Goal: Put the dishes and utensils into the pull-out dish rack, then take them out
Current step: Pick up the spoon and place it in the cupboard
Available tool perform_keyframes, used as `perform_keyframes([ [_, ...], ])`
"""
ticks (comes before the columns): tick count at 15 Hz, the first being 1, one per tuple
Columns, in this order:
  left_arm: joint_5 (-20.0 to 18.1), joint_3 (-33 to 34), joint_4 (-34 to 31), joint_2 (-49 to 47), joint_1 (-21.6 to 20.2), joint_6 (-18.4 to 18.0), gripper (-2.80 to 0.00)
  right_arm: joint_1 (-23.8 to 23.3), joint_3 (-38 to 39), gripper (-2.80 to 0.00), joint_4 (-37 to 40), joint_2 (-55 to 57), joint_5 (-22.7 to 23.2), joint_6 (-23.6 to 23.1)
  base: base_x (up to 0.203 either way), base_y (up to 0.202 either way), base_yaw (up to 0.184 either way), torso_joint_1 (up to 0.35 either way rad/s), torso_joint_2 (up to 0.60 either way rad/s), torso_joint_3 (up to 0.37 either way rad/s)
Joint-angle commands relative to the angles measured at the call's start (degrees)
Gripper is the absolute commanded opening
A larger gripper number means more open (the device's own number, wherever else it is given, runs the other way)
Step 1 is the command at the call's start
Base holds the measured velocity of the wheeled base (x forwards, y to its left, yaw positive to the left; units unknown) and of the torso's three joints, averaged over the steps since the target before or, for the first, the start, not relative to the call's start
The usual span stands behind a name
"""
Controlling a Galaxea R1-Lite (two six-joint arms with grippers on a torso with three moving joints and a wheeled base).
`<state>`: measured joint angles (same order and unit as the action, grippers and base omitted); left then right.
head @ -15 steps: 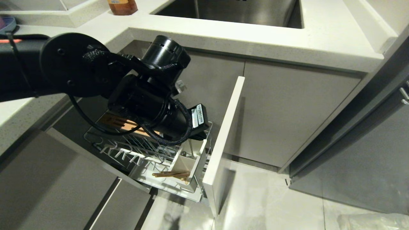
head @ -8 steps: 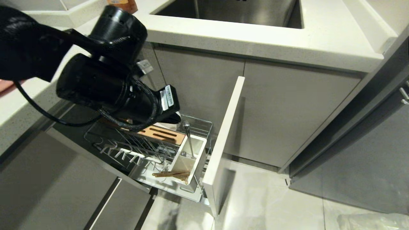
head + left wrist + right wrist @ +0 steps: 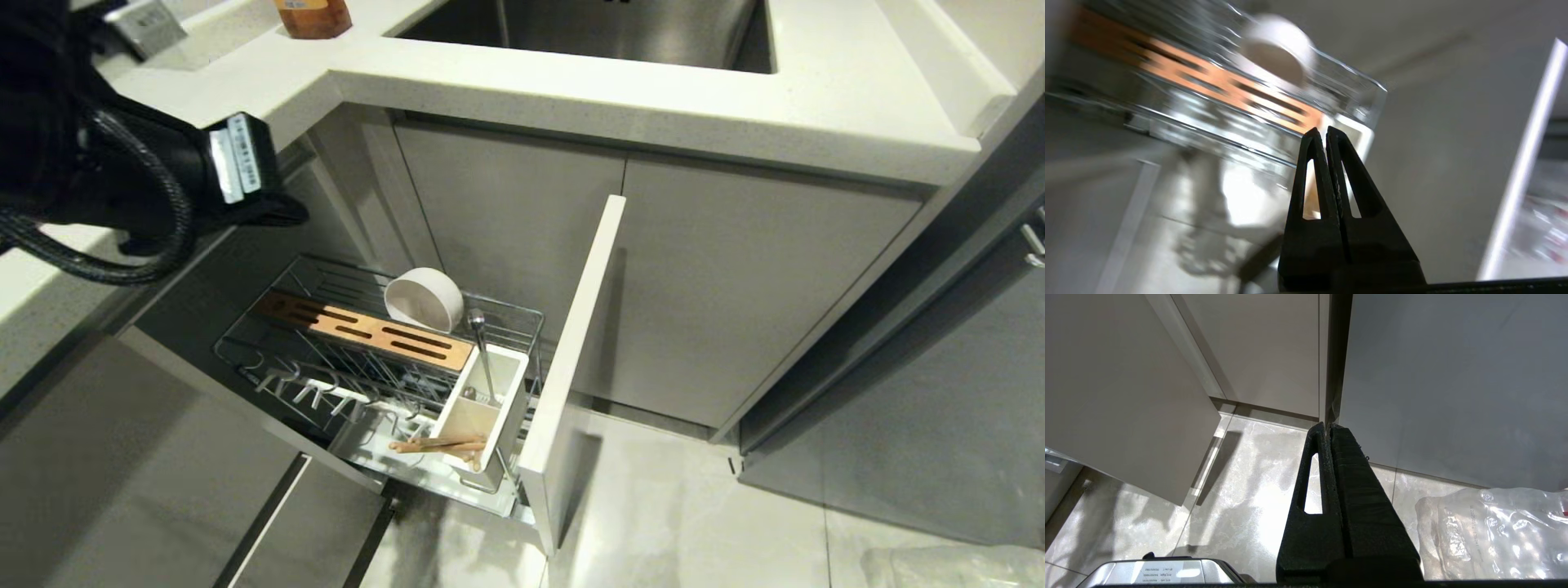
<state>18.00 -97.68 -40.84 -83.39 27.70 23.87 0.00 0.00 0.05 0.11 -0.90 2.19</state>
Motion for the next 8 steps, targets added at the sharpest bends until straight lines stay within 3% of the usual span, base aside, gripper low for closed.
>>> perform_keyframes([
  [1, 2.25, 0.2, -0.2, 4.39, -2.18, -2.52, -2.8, 0.09, 0.18, -2.8, 0.0, -0.02, 0.02, 0.0, 0.0, 0.0, 0.0, 0.0, 0.0, 0.0],
  [5, 4.19, 0.2, -0.21, 9.04, -11.32, -9.41, -2.8, 0.07, 0.13, -2.8, -0.01, -0.02, -0.01, 0.0, 0.0, 0.0, 0.0, 0.0, 0.0, 0.0],
  [8, 4.25, 0.21, -0.14, 11.81, -22.21, -13.35, -2.8, 0.09, 0.18, -2.8, 0.01, -0.02, 0.02, 0.0, 0.0, 0.0, 0.0, 0.0, 0.0, 0.0],
])
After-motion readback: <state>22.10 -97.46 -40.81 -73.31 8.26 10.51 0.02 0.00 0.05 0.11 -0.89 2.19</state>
